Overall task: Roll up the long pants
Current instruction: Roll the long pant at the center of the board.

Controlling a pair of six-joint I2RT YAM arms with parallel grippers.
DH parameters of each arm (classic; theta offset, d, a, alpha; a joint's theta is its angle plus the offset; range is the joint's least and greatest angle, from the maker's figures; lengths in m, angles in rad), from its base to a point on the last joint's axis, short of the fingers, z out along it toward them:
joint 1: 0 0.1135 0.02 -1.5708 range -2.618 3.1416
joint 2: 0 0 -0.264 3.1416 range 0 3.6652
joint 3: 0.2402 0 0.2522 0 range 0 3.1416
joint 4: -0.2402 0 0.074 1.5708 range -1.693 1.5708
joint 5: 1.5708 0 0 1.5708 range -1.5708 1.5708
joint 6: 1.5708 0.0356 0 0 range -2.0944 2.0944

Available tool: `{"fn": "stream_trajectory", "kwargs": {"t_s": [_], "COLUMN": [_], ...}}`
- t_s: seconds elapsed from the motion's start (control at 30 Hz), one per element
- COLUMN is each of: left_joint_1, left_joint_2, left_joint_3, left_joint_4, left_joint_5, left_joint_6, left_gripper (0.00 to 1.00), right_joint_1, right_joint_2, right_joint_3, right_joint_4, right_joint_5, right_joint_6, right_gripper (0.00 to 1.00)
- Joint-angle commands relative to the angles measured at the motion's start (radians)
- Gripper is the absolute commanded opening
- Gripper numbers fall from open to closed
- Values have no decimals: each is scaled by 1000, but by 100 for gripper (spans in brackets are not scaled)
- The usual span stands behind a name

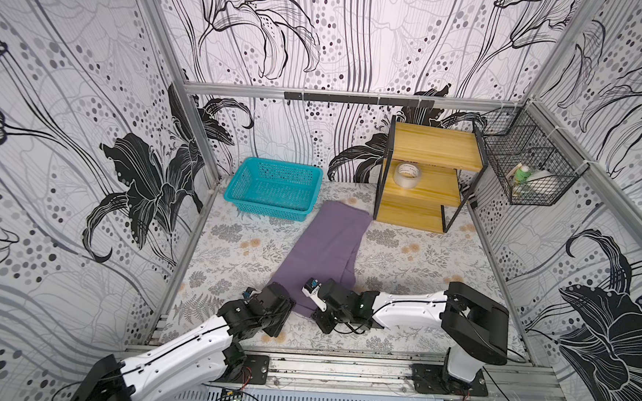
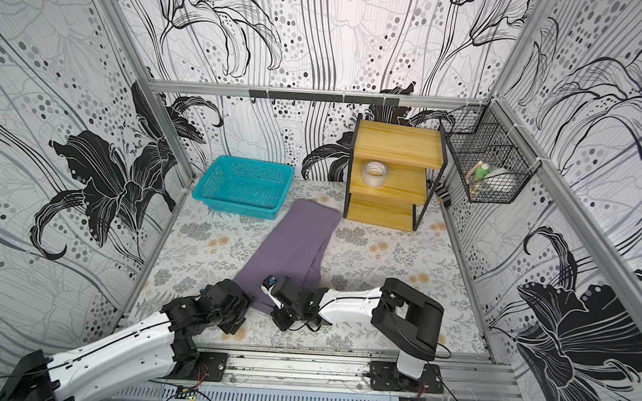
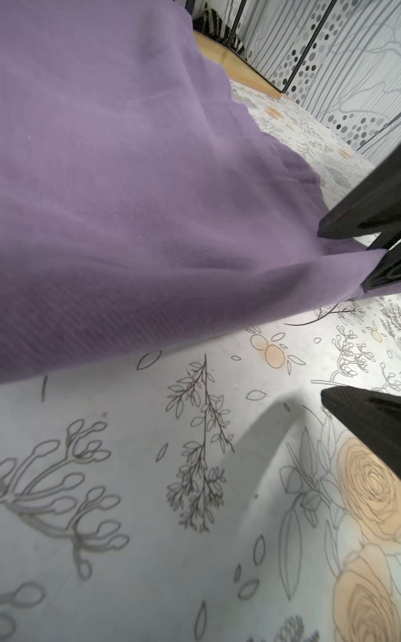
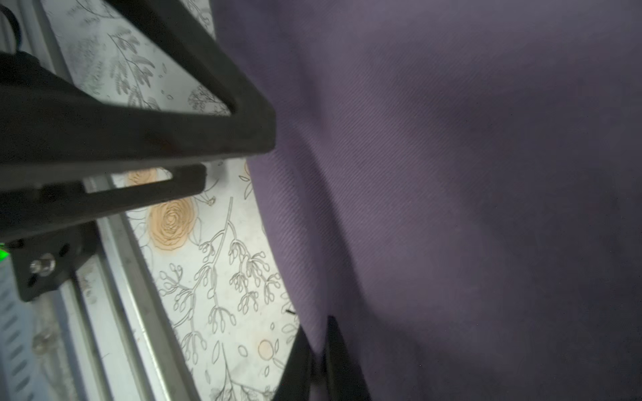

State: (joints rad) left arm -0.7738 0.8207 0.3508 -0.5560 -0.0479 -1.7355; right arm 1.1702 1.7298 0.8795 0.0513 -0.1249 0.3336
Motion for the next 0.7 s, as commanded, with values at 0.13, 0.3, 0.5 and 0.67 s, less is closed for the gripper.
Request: {"fn": "stream_trajectory", "kwargs": {"t_s": [0.13, 0.3, 0.5, 0.67], "left_joint_1": [-3, 23, 63, 65], "left_joint_2": [100, 147, 188, 205], "left_joint_3": [9, 32, 41, 46], "left_joint_4": [178, 149, 146, 159], "left_joint_5": [-33, -84, -76, -54], "left_joint_6": [-22, 6, 19, 13], "left_gripper": [63, 33, 0, 0], "right_joint_1": [-60, -70, -62, 47], "right_joint_2": [-79, -81, -117, -202], "right_joint_3": [-85, -78, -34, -67], "right_joint_4": [86, -4, -109, -24], "right_joint_5": [-203, -165, 36, 344], "right_joint_6": [70, 16, -36, -198], "right_gripper": [0, 0, 37, 58]}}
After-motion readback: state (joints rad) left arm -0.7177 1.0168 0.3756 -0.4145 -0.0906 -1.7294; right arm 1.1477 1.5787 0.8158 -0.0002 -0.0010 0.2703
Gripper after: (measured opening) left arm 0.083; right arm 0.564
